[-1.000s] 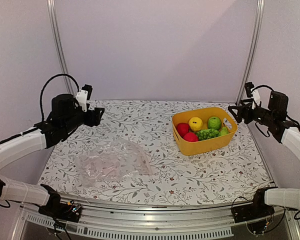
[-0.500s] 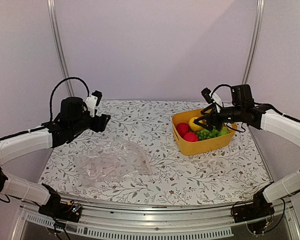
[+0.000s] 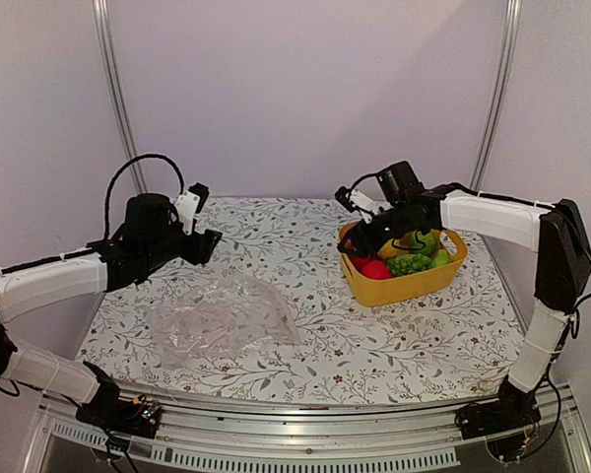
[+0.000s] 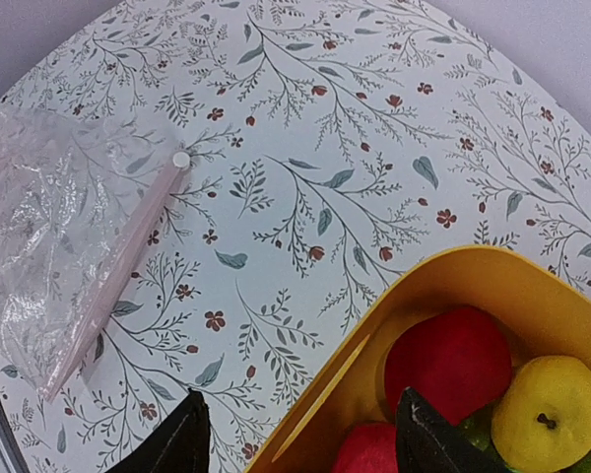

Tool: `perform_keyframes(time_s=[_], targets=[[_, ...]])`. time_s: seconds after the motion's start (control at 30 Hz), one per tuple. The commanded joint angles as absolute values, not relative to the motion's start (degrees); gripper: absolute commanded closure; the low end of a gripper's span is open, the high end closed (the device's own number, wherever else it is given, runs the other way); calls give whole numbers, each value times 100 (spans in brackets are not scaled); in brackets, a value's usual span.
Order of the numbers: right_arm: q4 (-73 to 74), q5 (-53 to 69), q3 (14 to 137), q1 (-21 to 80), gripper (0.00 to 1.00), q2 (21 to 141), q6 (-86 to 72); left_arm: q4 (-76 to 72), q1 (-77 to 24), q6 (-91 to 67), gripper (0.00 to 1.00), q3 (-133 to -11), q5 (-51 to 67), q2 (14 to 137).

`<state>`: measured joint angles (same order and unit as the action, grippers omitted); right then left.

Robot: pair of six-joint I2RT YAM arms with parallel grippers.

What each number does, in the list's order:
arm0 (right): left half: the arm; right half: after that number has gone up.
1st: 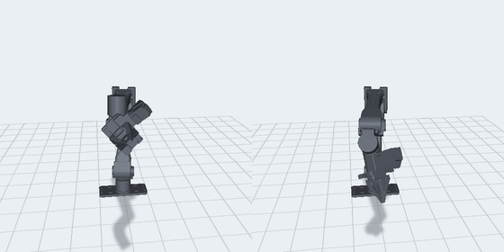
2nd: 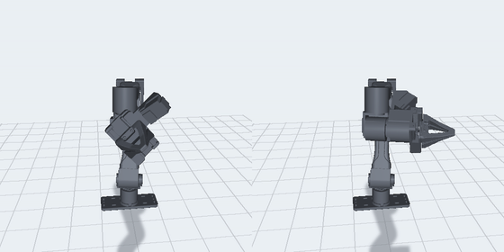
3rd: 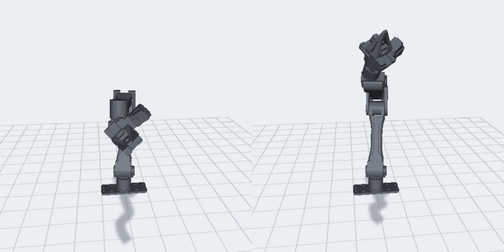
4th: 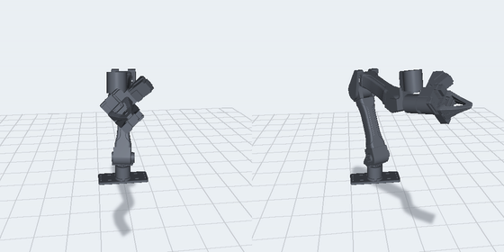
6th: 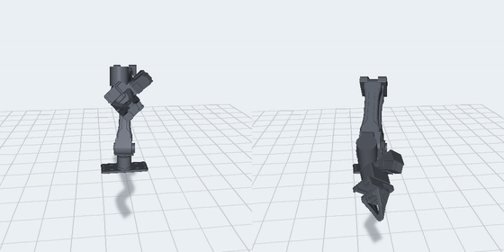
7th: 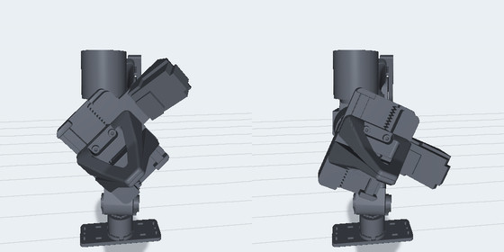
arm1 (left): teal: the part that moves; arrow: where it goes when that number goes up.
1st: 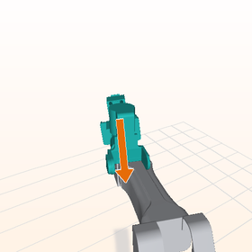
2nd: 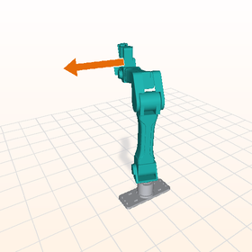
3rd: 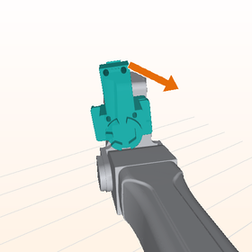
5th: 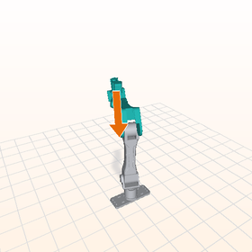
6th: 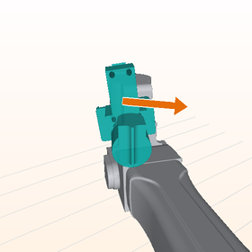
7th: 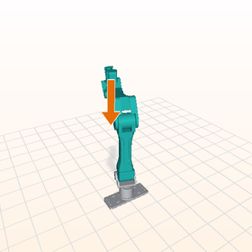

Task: Place the food in the zip-top bag and seal the zipper
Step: Adjust the bin at the center of the board.

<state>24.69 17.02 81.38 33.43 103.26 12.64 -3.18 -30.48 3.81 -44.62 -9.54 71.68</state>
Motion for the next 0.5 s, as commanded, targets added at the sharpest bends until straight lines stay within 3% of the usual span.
perform_keyframes(time_s=[0.0, 0.2, 0.47], targets=[[3049, 1192, 8572, 3396, 37, 10726, 675, -312, -3157, 512, 28, -4524, -959, 7296], [3286, 1184, 8871, 3448, 39, 11066, 519, -227, -3190, 501, 29, -4587, -926, 7381], [3567, 830, 9316, 3647, 50, 11597, 644, -18, -3234, 468, 32, -4749, -849, 7528]])
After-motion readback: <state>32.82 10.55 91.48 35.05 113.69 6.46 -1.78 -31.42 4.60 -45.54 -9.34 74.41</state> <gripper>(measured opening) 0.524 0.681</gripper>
